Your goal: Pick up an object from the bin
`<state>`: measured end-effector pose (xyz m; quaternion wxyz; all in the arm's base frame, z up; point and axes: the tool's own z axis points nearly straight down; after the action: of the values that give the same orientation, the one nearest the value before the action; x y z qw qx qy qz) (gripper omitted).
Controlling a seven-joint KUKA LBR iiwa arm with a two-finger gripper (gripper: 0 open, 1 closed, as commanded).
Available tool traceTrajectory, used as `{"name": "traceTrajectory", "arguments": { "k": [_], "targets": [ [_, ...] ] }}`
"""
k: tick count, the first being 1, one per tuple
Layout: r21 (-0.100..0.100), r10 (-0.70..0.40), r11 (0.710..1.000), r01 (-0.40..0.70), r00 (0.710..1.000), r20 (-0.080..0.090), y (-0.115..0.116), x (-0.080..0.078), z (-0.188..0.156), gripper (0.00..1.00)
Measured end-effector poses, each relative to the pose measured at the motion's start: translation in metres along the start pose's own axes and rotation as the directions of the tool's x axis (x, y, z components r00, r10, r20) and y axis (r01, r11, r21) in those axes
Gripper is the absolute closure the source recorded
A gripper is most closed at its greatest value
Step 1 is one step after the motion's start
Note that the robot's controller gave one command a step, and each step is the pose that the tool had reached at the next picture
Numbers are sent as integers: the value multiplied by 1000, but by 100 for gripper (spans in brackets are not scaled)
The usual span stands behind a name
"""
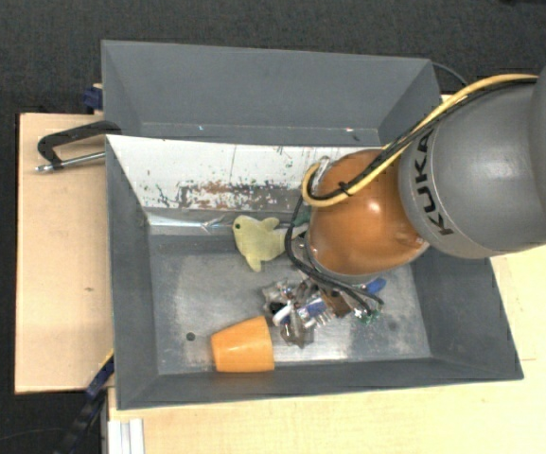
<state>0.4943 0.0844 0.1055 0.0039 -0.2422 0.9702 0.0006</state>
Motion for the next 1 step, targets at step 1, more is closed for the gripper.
{"name": "traceTrajectory", "arguments": {
  "k": [1],
  "targets": [
    [0, 0, 1000, 0, 1000, 1, 1, -2, -32, 100]
  ]
}}
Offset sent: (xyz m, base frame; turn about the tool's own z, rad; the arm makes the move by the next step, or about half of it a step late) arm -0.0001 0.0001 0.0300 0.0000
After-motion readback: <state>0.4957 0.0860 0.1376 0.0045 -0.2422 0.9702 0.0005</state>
